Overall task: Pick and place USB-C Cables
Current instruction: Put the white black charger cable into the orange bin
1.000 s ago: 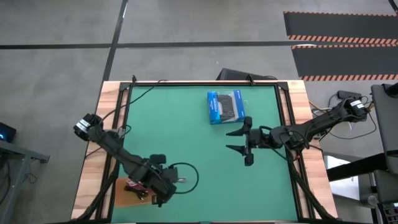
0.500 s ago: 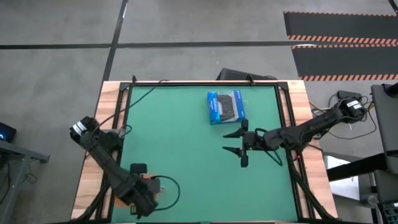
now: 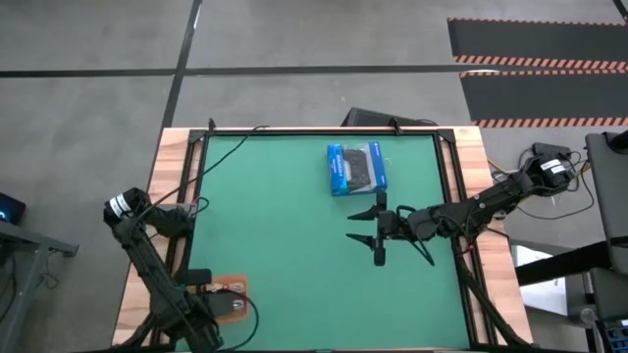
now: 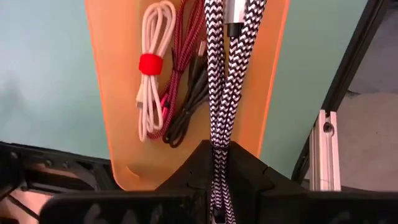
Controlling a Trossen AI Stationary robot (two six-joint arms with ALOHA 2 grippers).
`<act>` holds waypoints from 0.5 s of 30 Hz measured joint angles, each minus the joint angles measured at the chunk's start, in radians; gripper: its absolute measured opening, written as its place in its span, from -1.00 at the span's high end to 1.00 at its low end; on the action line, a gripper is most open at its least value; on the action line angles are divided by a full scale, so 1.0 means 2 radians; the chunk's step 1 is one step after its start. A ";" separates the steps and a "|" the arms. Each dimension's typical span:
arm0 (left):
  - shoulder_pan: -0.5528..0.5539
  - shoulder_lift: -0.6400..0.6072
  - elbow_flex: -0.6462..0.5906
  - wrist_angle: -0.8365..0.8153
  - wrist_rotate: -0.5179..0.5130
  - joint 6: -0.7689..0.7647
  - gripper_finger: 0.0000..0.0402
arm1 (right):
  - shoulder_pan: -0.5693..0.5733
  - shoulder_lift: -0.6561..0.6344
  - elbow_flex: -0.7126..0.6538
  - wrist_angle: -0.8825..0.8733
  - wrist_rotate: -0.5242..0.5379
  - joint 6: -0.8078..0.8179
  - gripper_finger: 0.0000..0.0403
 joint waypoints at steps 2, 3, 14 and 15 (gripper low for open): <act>-0.005 0.000 -0.003 0.004 -0.001 -0.009 0.92 | 0.000 -0.001 0.000 0.000 0.001 0.000 -0.03; -0.006 0.000 -0.007 0.010 -0.001 -0.013 0.92 | 0.000 -0.001 0.000 0.000 0.001 0.000 -0.03; -0.004 0.000 -0.076 0.091 -0.001 -0.015 0.92 | 0.000 -0.001 0.000 -0.003 0.001 0.000 -0.03; -0.004 0.000 -0.081 0.098 -0.001 -0.015 0.92 | 0.000 -0.001 0.000 -0.003 0.001 0.000 -0.03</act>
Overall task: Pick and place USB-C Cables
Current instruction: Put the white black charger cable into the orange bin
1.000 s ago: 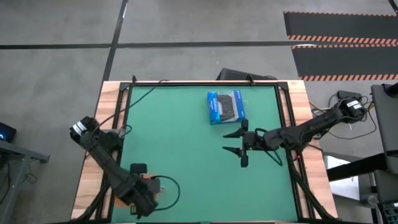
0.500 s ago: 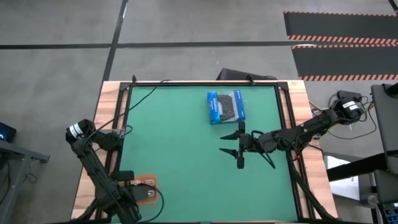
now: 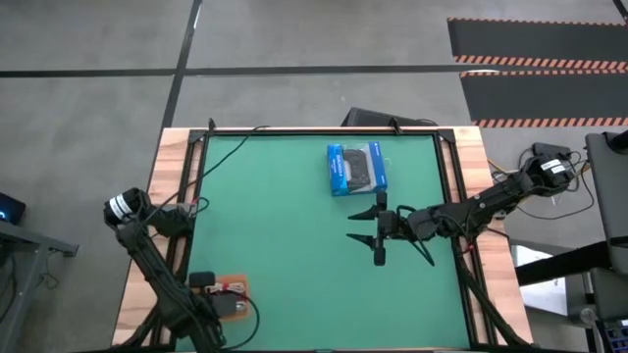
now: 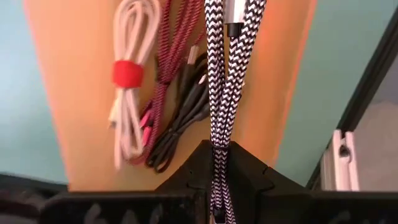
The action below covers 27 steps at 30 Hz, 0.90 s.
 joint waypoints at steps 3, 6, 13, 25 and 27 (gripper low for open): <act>0.000 0.000 -0.014 0.024 0.000 0.000 0.92 | 0.000 0.000 0.000 0.000 0.000 0.000 -0.03; 0.000 0.000 -0.030 0.048 0.001 0.000 0.92 | 0.000 0.000 0.000 0.000 0.003 0.000 -0.03; 0.000 0.000 -0.051 0.074 0.002 0.001 0.92 | 0.000 0.000 0.000 -0.001 0.008 0.000 -0.03; 0.000 0.000 -0.066 0.099 0.002 0.002 0.92 | 0.000 0.000 0.000 -0.001 0.008 0.000 -0.03; 0.000 0.000 -0.066 0.099 0.002 0.005 0.92 | 0.000 0.000 0.000 -0.001 0.008 0.000 -0.03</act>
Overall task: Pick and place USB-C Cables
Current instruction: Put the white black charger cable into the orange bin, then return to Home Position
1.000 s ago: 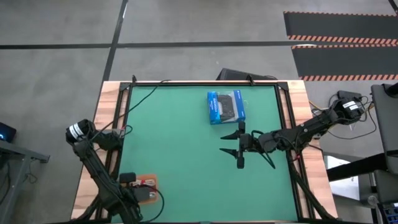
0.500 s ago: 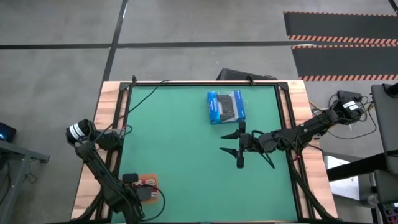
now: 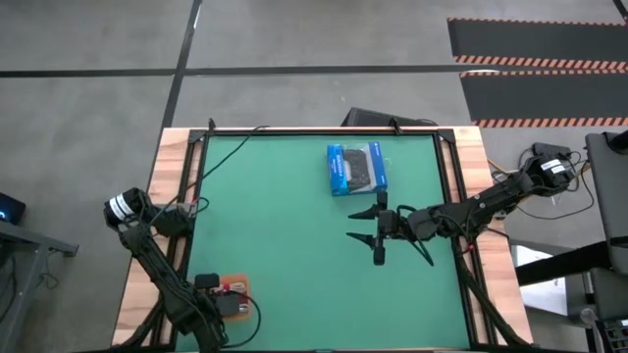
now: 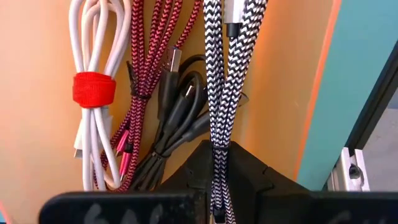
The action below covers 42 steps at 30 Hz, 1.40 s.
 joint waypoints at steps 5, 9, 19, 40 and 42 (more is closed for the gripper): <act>0.000 0.000 0.000 0.000 0.000 0.011 0.92 | 0.000 0.000 0.000 0.000 0.000 0.000 -0.03; -0.001 0.000 0.000 0.000 0.004 0.011 0.92 | 0.000 0.000 0.000 -0.001 0.000 0.000 -0.03; -0.001 0.000 0.000 0.000 0.011 0.023 0.90 | 0.000 0.000 0.000 -0.005 0.000 0.000 -0.03; 0.010 -0.017 0.033 -0.005 0.050 0.009 0.56 | 0.000 0.000 0.000 -0.018 0.000 0.007 -0.03; 0.017 -0.024 0.045 -0.005 0.028 0.011 0.56 | 0.000 0.000 0.000 -0.018 0.000 0.001 -0.03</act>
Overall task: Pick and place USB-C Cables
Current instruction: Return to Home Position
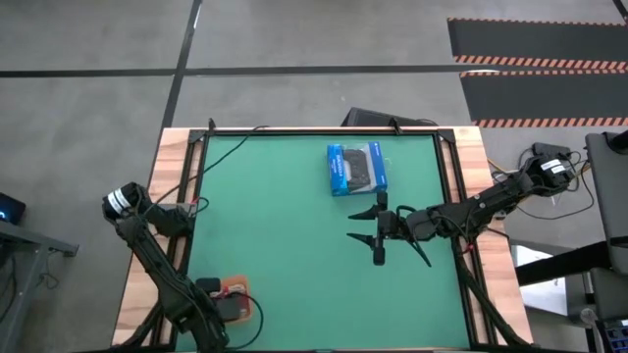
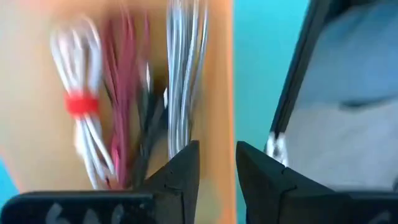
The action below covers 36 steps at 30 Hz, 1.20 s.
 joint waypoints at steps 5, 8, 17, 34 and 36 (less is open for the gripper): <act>0.025 -0.025 0.023 0.007 -0.145 0.083 0.56 | 0.000 0.000 0.000 0.001 0.000 -0.038 -0.03; 0.039 -0.051 0.021 0.018 -0.234 0.162 0.56 | 0.000 0.000 0.000 0.010 -0.001 -0.061 -0.03; 0.118 -0.150 -0.055 0.128 -0.361 0.470 0.74 | -0.020 -0.006 0.000 0.019 -0.005 -0.112 0.08; 0.379 -0.441 -0.340 0.398 -0.194 0.706 0.97 | -0.114 -0.070 0.000 0.011 -0.112 -0.143 0.83; 0.403 -0.468 -0.354 0.397 -0.184 0.710 0.97 | -0.123 -0.079 0.000 0.000 -0.112 -0.147 0.90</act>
